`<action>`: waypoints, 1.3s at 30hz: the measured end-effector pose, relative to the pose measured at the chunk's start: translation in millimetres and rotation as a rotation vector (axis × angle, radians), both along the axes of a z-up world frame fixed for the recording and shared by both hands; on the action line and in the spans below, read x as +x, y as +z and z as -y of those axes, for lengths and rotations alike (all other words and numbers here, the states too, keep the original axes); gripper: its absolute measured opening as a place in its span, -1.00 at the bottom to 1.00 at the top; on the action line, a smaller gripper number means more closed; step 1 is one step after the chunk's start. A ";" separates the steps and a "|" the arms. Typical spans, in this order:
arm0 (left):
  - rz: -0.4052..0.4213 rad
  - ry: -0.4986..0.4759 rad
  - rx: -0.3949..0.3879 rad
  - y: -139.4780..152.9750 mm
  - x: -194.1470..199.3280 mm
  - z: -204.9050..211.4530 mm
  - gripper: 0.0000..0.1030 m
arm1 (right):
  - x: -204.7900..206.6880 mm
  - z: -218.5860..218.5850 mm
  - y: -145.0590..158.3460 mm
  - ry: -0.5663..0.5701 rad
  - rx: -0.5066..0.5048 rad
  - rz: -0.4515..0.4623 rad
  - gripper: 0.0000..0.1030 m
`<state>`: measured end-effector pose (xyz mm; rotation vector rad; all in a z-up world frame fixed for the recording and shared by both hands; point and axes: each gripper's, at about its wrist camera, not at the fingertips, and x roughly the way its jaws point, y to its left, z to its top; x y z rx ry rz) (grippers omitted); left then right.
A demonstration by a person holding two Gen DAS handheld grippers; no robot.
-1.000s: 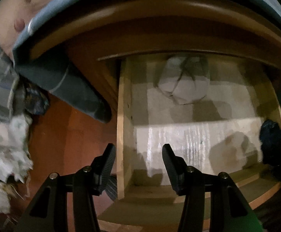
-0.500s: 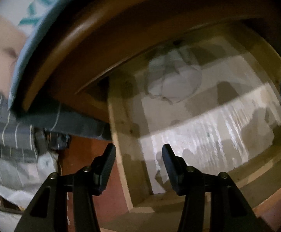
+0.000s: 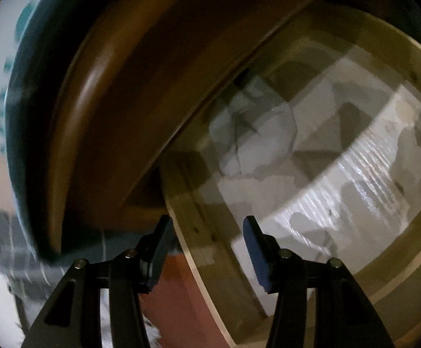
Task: Take underwear out of drawer
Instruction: 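Move the left tool into the drawer toward the white patterned cloth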
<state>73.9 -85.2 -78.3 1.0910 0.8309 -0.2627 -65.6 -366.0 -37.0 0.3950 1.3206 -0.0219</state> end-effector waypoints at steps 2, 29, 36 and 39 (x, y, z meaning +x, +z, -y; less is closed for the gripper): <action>0.037 -0.054 0.027 -4.4 -5.5 4.1 0.00 | -0.7 1.9 -1.1 0.002 0.002 -0.004 -0.46; 0.035 -0.557 0.261 -57.3 2.3 19.4 0.01 | 0.5 -0.8 -14.4 0.007 0.029 -0.043 -0.43; 0.067 -0.644 0.244 -65.1 3.3 21.8 -0.01 | 1.5 -2.4 -16.6 0.017 0.034 -0.050 -0.42; 0.087 -0.686 0.268 -69.4 -2.8 18.2 -0.01 | 2.2 -3.9 -17.9 0.024 0.037 -0.056 -0.41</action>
